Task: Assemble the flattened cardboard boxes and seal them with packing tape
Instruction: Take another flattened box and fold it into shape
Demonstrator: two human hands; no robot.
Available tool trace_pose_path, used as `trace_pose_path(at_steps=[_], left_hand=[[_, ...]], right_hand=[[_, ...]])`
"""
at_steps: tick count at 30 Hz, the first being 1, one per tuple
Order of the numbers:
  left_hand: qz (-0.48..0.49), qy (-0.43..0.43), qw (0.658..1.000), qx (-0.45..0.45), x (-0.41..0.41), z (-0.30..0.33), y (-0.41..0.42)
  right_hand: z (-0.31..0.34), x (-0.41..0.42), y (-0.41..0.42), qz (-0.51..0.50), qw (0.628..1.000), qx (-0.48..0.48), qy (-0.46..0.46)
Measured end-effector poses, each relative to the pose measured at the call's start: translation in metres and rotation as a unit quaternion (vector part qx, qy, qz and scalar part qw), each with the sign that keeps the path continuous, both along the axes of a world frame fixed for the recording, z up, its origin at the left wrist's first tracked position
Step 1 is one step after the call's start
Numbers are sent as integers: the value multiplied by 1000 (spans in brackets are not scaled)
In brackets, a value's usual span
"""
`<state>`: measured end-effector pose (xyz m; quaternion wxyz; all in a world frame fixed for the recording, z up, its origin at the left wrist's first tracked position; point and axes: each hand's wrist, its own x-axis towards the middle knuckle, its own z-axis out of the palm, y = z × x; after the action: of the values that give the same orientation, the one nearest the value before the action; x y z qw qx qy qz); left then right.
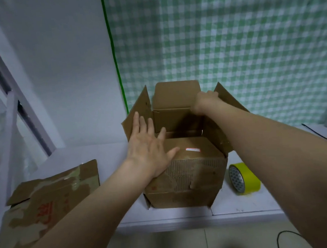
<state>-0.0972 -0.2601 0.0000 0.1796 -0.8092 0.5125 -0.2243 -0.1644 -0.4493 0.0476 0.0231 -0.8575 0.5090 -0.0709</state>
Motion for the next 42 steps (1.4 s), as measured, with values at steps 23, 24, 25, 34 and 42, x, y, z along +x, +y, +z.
trace_pose_path(at_steps=[23, 24, 25, 34, 42], left_hand=[[3, 53, 997, -52, 10, -8, 1], [0, 61, 996, -66, 8, -8, 3], [-12, 67, 994, -88, 6, -8, 4], [-190, 69, 895, -398, 15, -17, 27], [-147, 466, 813, -316, 37, -41, 17]], right_hand=[[-26, 59, 8, 41, 982, 19, -182], [-29, 59, 14, 48, 995, 23, -89], [-32, 58, 21, 55, 998, 31, -20], [-52, 41, 38, 108, 987, 116, 12], [-39, 22, 62, 92, 992, 84, -33]])
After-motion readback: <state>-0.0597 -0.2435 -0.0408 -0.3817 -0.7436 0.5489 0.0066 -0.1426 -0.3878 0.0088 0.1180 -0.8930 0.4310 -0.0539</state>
